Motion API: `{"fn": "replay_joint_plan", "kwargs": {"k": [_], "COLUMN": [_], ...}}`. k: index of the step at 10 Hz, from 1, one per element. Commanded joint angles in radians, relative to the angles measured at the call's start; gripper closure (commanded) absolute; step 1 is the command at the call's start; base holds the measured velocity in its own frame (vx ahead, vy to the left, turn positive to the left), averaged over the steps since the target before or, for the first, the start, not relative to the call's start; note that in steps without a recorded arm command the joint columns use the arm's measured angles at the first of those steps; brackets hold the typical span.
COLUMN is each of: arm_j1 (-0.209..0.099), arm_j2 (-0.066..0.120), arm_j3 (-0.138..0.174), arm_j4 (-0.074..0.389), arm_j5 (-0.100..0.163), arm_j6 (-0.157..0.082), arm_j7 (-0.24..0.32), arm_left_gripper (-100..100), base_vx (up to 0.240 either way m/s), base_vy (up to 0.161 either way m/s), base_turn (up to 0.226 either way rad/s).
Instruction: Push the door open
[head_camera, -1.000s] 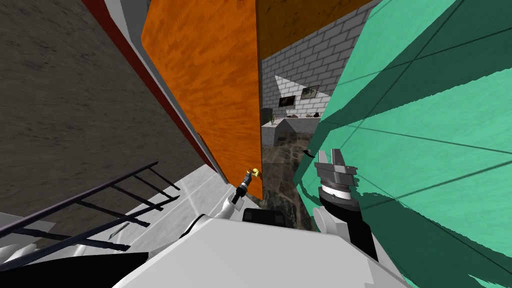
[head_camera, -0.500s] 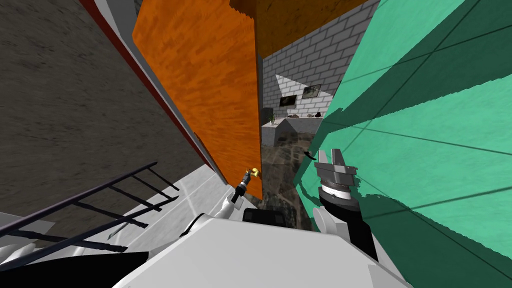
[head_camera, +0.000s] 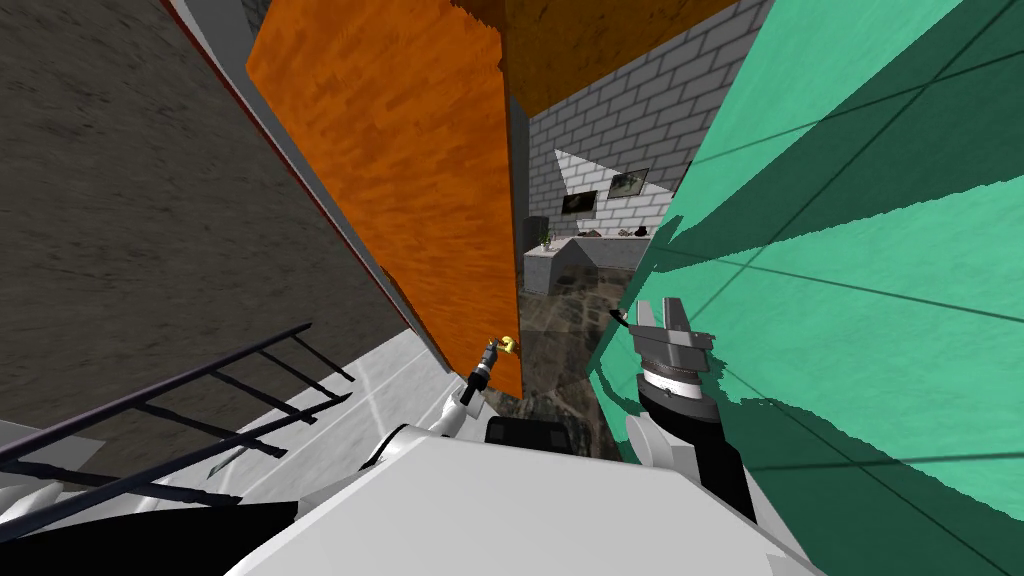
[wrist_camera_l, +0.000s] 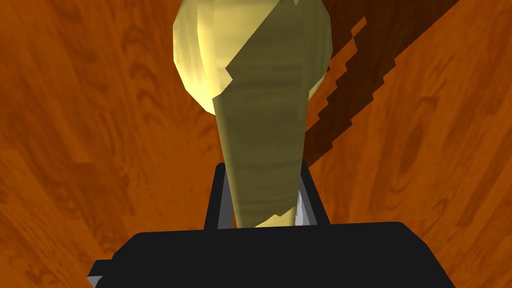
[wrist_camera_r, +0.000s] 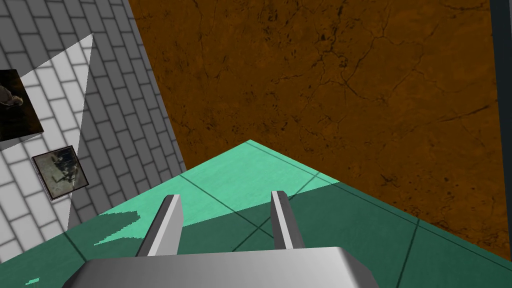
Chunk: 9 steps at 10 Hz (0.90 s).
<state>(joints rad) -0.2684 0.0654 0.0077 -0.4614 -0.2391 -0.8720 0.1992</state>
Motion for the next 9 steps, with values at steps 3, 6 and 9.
{"fn": "replay_joint_plan", "kwargs": {"k": [3, 6, 9], "arm_j1": [0.006, 0.008, 0.009], "arm_j2": [0.009, 0.009, 0.008], "arm_j3": [0.018, 0.038, 0.044], "arm_j4": [0.005, -0.024, -0.025], "arm_j5": [0.013, 0.03, 0.036], "arm_j6": [0.005, 0.009, 0.01], "arm_j7": [-0.01, -0.025, -0.029], "arm_left_gripper": [100, 100, 100], "base_vx": [0.088, 0.022, 0.098], "base_vy": [-0.069, -0.025, -0.097], "base_turn": [0.026, 0.015, 0.039]}}
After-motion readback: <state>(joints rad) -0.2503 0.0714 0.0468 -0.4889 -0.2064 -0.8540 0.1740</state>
